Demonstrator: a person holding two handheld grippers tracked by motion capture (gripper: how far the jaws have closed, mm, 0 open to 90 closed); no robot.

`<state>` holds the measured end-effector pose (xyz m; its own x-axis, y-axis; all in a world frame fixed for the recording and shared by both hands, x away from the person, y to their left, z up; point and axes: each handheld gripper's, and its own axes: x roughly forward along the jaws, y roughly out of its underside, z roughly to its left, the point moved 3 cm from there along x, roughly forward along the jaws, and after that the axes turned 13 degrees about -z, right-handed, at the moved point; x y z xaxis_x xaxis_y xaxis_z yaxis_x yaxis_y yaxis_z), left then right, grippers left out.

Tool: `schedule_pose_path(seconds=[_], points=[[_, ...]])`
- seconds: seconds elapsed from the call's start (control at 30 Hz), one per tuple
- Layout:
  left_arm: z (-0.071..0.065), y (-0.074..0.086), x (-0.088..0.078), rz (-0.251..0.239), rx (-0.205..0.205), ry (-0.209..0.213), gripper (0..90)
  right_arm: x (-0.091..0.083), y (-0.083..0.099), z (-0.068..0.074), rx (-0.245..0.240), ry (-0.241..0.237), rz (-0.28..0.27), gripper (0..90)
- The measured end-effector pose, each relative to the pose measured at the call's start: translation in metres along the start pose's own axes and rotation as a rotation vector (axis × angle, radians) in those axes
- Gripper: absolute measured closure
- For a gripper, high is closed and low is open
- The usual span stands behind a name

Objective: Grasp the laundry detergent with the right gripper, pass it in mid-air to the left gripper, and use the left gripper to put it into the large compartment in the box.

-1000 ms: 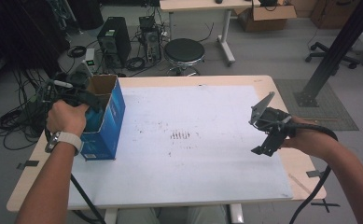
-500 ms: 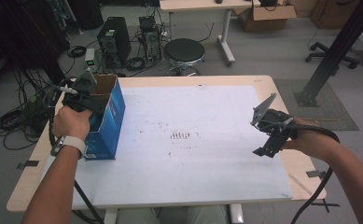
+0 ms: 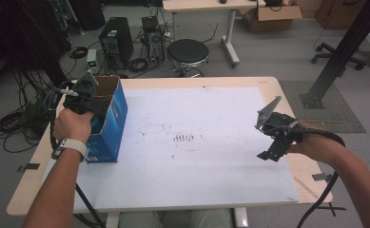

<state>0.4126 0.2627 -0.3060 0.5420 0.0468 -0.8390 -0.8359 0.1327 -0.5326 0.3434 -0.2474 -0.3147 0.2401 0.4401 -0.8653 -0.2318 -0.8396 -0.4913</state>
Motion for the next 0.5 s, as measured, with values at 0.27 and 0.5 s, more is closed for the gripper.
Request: schedule_pose_path(seconds=[0.27, 0.5], points=[[0.001, -0.002, -0.006, -0.010, -0.002, 0.018, 28.4, -0.002, 0.001, 0.000, 0.005, 0.003, 0.005, 7.9], [0.001, -0.009, -0.020, -0.029, 0.001, 0.043, 22.1, -0.002, -0.002, 0.002, -0.001, 0.003, 0.006, 7.9]])
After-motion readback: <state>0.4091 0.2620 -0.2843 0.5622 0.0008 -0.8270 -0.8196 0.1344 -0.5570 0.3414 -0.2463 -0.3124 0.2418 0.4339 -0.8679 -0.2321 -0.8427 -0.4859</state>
